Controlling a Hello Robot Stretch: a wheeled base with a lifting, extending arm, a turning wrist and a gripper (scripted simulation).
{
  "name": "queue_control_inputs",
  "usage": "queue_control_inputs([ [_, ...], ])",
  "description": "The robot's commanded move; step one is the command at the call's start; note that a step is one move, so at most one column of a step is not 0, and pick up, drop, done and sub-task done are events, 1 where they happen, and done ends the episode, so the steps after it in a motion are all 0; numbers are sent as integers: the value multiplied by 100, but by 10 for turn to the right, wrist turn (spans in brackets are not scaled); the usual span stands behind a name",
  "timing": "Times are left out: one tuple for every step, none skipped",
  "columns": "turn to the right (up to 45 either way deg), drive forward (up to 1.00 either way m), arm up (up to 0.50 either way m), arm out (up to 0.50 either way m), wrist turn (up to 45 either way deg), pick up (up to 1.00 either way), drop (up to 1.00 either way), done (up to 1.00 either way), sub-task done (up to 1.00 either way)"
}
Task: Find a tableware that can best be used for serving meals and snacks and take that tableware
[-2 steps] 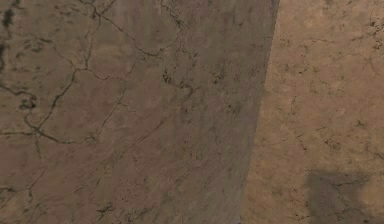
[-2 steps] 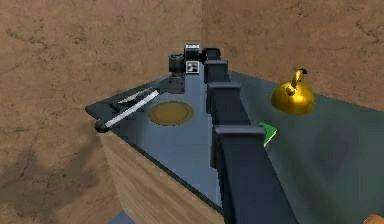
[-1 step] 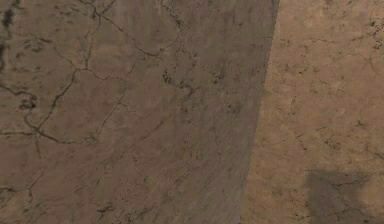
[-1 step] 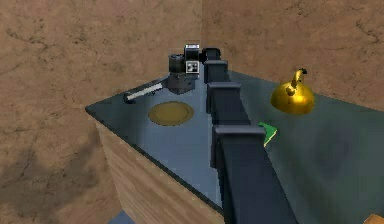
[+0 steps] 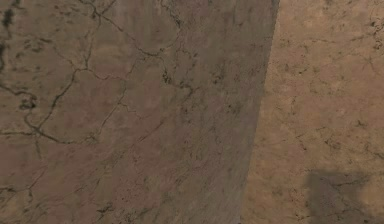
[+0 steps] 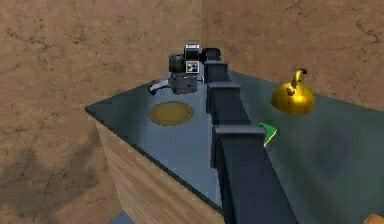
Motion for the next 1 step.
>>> queue_control_inputs([
  [0, 0, -16, 0, 0, 0, 0, 0, 0],
])
